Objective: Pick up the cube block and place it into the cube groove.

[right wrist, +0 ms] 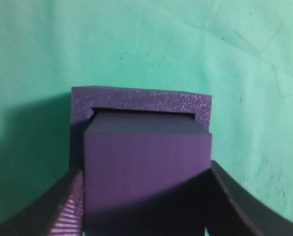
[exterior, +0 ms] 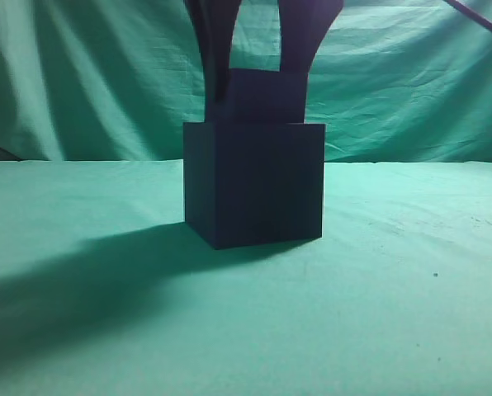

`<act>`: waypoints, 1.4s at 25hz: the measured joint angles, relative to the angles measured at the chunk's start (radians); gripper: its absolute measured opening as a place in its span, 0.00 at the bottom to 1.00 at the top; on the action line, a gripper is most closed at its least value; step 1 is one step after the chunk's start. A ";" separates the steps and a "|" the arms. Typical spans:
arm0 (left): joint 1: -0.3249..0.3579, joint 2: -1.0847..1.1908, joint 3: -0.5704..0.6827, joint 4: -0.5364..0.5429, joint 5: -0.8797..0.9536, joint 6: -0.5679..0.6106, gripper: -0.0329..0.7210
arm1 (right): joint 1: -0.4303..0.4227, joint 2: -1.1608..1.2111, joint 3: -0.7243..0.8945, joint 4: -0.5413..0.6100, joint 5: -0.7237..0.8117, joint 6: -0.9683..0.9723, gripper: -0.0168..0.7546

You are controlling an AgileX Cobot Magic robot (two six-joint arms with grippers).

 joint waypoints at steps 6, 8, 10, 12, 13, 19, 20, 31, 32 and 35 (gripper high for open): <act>0.000 0.000 0.000 0.000 0.000 0.000 0.04 | 0.000 0.000 -0.005 -0.005 -0.024 -0.043 0.74; 0.000 0.000 0.000 0.000 0.000 0.000 0.04 | 0.000 0.001 -0.035 -0.011 -0.002 -0.043 0.85; 0.000 0.000 0.000 0.000 0.000 0.000 0.04 | 0.000 0.002 -0.099 -0.021 0.047 -0.045 0.86; 0.000 0.000 0.000 0.000 0.000 0.000 0.04 | 0.000 0.002 -0.173 -0.039 0.105 -0.045 0.86; 0.000 0.000 0.000 0.000 0.000 0.000 0.04 | 0.000 0.002 -0.214 -0.049 0.119 -0.045 0.78; 0.000 0.000 0.000 0.000 0.000 0.000 0.04 | 0.000 -0.097 -0.281 -0.027 0.140 -0.047 0.14; 0.000 0.000 0.000 0.000 0.000 0.000 0.04 | 0.000 -0.127 -0.281 -0.015 0.145 -0.047 0.09; 0.000 0.000 0.000 0.000 0.000 0.000 0.04 | 0.000 -0.575 0.010 0.011 0.159 -0.047 0.02; 0.000 0.000 0.000 0.000 0.000 0.000 0.04 | 0.000 -0.620 0.049 0.007 0.159 -0.047 0.02; 0.000 0.000 0.000 0.000 0.000 0.000 0.04 | 0.000 -0.746 0.163 0.004 0.159 -0.049 0.02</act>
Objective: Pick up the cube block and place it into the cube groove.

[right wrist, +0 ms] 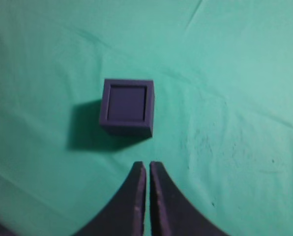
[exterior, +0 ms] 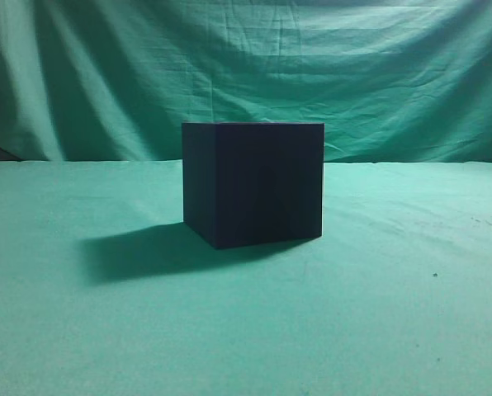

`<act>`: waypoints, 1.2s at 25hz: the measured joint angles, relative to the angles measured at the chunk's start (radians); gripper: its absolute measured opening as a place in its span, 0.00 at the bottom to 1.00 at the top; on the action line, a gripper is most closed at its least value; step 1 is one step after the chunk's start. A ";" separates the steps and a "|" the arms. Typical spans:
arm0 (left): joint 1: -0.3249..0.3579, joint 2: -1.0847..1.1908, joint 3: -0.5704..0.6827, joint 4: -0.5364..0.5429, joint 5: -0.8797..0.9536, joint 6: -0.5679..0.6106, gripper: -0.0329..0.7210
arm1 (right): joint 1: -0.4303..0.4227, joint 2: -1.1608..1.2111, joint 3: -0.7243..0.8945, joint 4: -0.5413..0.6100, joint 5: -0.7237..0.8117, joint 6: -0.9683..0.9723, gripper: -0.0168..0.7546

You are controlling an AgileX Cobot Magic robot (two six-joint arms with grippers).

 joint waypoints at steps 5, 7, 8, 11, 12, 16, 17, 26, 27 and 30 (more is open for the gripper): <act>0.000 0.000 0.000 0.000 0.000 0.000 0.04 | 0.000 -0.213 0.202 0.000 -0.050 -0.008 0.02; 0.000 0.000 0.000 0.000 0.000 0.000 0.04 | 0.000 -0.294 0.275 0.000 -0.086 -0.010 0.02; 0.000 0.000 0.000 0.000 0.000 0.000 0.04 | 0.000 -0.337 0.310 0.000 -0.106 -0.011 0.02; 0.000 0.000 0.000 0.000 0.000 0.000 0.04 | 0.000 -0.446 0.385 0.019 -0.128 -0.011 0.02; 0.000 0.000 0.000 0.000 0.000 0.000 0.04 | 0.000 -0.475 0.399 0.024 -0.113 -0.014 0.02; 0.000 0.000 0.000 0.000 0.000 0.000 0.04 | 0.000 -0.546 0.413 0.025 -0.039 -0.100 0.02; 0.000 0.000 0.000 0.000 0.000 0.000 0.04 | 0.000 -0.558 0.414 0.030 -0.035 -0.142 0.02; 0.000 0.000 0.000 0.000 0.000 0.000 0.04 | -0.037 -0.626 0.464 0.038 -0.111 -0.286 0.02; 0.000 0.000 0.000 0.000 0.000 0.000 0.04 | -0.065 -0.649 0.491 0.035 -0.151 -0.288 0.02; 0.000 0.000 0.000 0.000 0.000 0.000 0.04 | -0.174 -0.736 0.623 0.027 -0.315 -0.288 0.02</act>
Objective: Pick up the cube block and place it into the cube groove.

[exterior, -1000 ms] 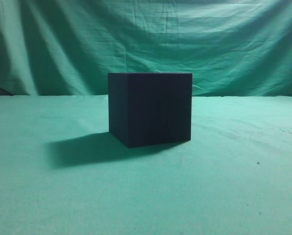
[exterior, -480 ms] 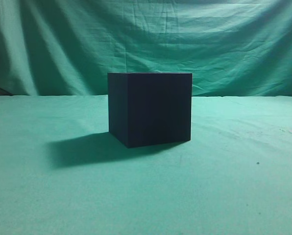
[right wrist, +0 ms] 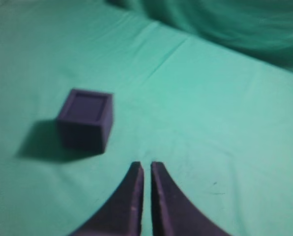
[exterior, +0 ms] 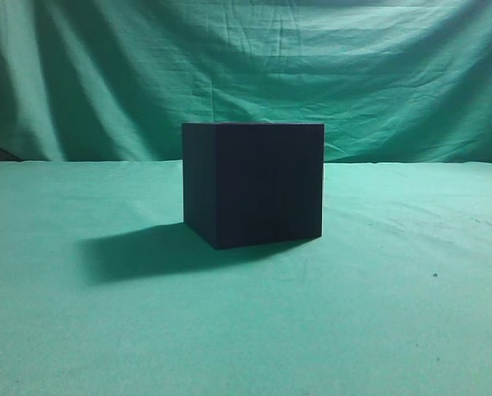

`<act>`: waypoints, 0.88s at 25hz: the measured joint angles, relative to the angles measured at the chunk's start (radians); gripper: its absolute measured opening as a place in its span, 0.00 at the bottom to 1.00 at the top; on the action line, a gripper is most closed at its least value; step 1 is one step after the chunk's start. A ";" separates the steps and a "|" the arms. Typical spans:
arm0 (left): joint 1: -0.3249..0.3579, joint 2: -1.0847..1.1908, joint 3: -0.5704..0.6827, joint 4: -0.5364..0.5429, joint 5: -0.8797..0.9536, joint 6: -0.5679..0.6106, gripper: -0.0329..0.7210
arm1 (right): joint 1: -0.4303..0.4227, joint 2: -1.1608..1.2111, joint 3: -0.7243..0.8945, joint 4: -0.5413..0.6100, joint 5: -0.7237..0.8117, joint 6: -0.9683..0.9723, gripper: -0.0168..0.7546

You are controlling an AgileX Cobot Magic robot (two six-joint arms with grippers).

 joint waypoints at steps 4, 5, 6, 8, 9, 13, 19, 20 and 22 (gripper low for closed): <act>0.000 0.000 0.000 0.000 0.000 0.000 0.04 | -0.188 -0.137 0.192 0.002 -0.188 -0.002 0.02; 0.000 0.000 0.000 0.000 0.000 0.000 0.04 | -0.231 -0.169 0.242 0.009 -0.233 -0.002 0.09; 0.000 0.000 0.000 0.000 0.000 0.000 0.04 | -0.282 -0.195 0.289 0.019 -0.267 -0.002 0.09; 0.000 0.000 0.000 0.000 0.000 0.000 0.04 | -0.379 -0.248 0.366 0.045 -0.322 -0.002 0.09; 0.000 0.000 0.000 0.000 0.000 0.000 0.04 | -0.418 -0.267 0.405 0.058 -0.347 0.000 0.09; 0.000 0.000 0.000 0.000 0.000 0.000 0.04 | -0.557 -0.323 0.532 0.091 -0.432 0.000 0.09; 0.000 0.000 0.000 0.000 0.000 0.000 0.04 | -0.614 -0.381 0.679 0.095 -0.516 0.002 0.09; 0.000 0.000 0.000 0.000 0.000 0.000 0.04 | -0.615 -0.382 0.700 0.095 -0.521 0.002 0.09; 0.000 0.000 0.000 0.000 0.000 0.000 0.04 | -0.616 -0.382 0.738 0.095 -0.525 0.002 0.09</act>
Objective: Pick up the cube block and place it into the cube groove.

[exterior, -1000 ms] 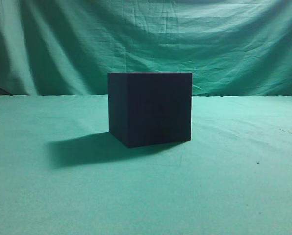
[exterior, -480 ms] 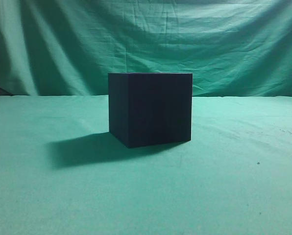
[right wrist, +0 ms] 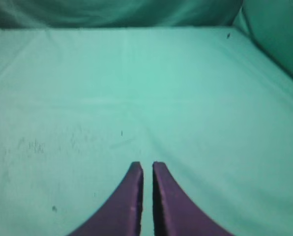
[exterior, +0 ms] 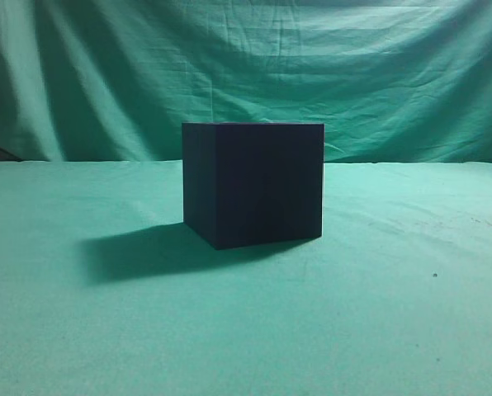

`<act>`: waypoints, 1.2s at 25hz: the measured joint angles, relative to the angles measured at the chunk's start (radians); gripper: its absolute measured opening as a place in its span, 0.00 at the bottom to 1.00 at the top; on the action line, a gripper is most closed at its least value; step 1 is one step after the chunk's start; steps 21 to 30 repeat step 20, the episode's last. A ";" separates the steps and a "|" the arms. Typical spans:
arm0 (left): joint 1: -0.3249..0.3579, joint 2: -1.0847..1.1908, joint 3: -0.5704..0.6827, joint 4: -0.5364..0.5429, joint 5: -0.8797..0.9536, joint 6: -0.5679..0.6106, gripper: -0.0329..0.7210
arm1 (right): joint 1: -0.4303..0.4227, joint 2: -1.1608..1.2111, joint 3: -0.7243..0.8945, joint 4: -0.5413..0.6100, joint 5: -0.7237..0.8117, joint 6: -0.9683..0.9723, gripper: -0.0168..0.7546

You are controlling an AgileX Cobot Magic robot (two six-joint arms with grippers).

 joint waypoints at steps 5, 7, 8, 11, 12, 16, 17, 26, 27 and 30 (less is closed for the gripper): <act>0.000 0.000 0.000 0.000 0.000 0.000 0.04 | 0.000 0.000 0.027 0.020 -0.016 0.000 0.09; 0.000 0.000 0.000 0.000 0.000 0.000 0.04 | 0.000 0.000 0.027 0.022 -0.021 0.000 0.09; 0.000 0.000 0.000 0.000 0.000 0.000 0.04 | 0.000 0.000 0.027 0.022 -0.023 0.000 0.09; 0.000 0.000 0.000 0.000 0.000 0.000 0.04 | 0.000 0.000 0.027 0.022 -0.023 0.000 0.09; 0.000 0.000 0.000 0.000 0.000 0.000 0.04 | 0.000 0.000 0.027 0.022 -0.025 0.000 0.09; 0.000 0.000 0.000 0.000 0.000 0.000 0.04 | 0.000 0.000 0.027 0.022 -0.025 0.000 0.09; 0.000 0.000 0.000 0.000 0.000 0.000 0.04 | 0.000 0.000 0.027 0.022 -0.025 0.000 0.09; 0.000 0.000 0.000 0.000 0.000 0.000 0.04 | 0.000 0.000 0.027 0.022 -0.025 0.000 0.09; 0.000 0.000 0.000 0.000 0.000 0.000 0.04 | 0.000 0.000 0.027 0.022 -0.025 0.000 0.09; 0.000 0.000 0.000 0.000 0.000 0.000 0.04 | 0.000 0.000 0.027 0.022 -0.025 0.000 0.09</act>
